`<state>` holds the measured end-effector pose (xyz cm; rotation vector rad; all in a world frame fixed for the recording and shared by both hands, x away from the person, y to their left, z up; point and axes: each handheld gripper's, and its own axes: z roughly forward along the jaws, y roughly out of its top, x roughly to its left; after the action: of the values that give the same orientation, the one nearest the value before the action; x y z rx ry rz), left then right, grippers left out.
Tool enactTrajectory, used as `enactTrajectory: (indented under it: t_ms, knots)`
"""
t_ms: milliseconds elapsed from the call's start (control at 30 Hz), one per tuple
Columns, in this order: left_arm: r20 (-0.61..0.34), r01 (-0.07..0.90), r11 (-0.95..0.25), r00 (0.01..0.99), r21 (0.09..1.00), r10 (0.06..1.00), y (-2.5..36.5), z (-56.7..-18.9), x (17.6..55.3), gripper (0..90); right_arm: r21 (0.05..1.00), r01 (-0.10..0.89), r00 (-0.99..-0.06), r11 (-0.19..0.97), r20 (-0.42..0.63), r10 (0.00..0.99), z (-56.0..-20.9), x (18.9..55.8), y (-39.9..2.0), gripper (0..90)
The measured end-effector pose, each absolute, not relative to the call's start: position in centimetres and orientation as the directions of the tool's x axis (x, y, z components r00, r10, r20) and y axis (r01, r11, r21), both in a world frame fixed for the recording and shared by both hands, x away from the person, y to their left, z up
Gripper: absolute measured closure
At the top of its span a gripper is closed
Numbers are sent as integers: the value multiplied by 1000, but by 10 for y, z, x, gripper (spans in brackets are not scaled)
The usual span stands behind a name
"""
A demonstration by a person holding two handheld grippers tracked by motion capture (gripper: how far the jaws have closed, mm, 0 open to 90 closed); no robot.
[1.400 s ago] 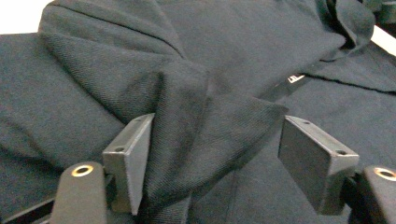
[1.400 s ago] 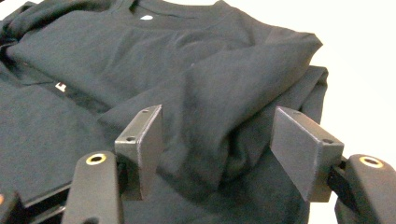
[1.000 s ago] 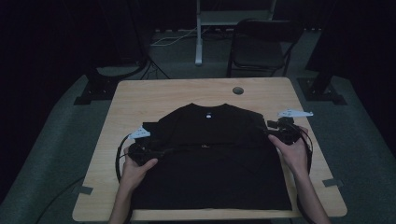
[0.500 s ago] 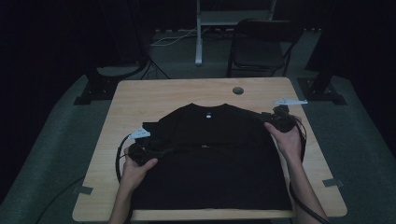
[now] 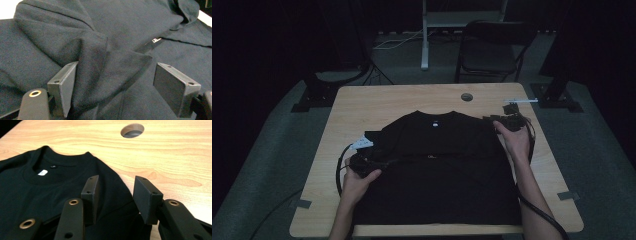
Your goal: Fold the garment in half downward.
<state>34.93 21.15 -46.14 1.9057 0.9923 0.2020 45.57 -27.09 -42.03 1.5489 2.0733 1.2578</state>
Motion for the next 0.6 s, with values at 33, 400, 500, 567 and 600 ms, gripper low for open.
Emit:
enactTrajectory:
  t_ms: [33,400,500,567,600]
  knots:
    - [-254,553,-225,657,802,709,211,-461,349,231,754,655,-382,55,268,884,-422,459,-272,552]
    - [-249,552,-231,659,801,710,211,-461,349,231,713,700,-367,51,297,882,-431,463,-272,675]
    - [-250,552,-230,659,801,710,211,-461,349,231,708,704,-363,54,293,885,-432,464,-271,718]
    - [-255,554,-225,657,802,709,211,-461,349,231,707,706,-356,49,294,887,-433,464,-272,777]
    - [-257,554,-223,657,802,708,212,-461,349,231,707,706,-356,49,294,887,-433,464,-272,777]
